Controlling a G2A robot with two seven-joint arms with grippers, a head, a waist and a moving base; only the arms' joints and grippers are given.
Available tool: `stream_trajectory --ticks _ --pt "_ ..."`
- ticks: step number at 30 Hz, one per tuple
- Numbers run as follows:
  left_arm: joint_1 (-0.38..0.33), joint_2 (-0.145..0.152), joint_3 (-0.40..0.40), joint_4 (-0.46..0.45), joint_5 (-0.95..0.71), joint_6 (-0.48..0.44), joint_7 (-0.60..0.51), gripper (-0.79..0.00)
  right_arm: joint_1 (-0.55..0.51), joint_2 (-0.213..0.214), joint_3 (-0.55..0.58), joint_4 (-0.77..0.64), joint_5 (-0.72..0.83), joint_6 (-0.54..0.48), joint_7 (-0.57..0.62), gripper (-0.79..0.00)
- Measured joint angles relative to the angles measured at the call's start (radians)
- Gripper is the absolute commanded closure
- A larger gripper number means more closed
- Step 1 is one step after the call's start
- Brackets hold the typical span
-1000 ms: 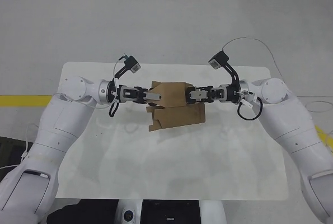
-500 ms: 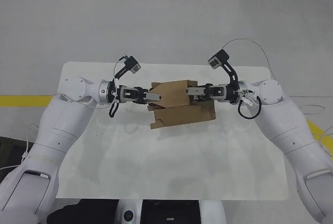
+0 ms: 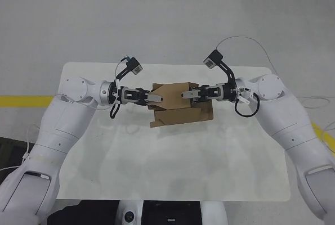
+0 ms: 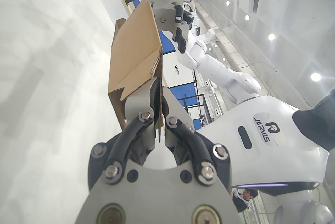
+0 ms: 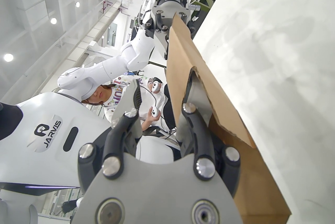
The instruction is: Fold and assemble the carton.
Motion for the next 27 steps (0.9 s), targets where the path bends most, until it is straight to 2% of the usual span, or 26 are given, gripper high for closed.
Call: stream_trajectory --ticks 8,11,20,21,22,23,24,27 --pt "-0.003 -0.003 0.005 -0.002 0.001 0.004 -0.005 0.0 0.007 -0.012 -0.016 0.023 0.005 -0.006 -0.005 -0.111" --pt "-0.007 -0.005 0.008 -0.002 0.001 0.006 -0.006 0.0 0.011 -0.014 -0.021 0.026 0.002 0.001 0.001 0.0" --pt "-0.013 -0.008 0.011 0.003 0.0 0.007 -0.007 -0.003 0.018 -0.018 -0.028 0.038 -0.009 0.005 0.005 0.0" --pt "-0.013 -0.008 0.01 0.003 0.0 0.007 -0.007 -0.209 0.018 -0.019 -0.028 0.039 -0.01 0.005 0.005 0.0" --pt "-0.013 -0.008 0.01 0.004 0.0 0.008 -0.008 -0.382 0.019 -0.019 -0.029 0.039 -0.011 0.005 0.005 0.0" --pt "-0.013 -0.008 0.008 0.006 0.0 0.009 -0.009 -0.646 0.019 -0.02 -0.03 0.041 -0.012 0.005 0.005 0.0" --pt "-0.013 -0.008 0.007 0.006 0.0 0.009 -0.009 -0.785 0.019 -0.02 -0.03 0.042 -0.013 0.005 0.005 0.0" --pt "-0.011 -0.007 0.0 0.008 -0.01 0.01 -0.01 -0.785 0.021 -0.021 -0.032 0.051 -0.019 0.002 0.002 0.0"
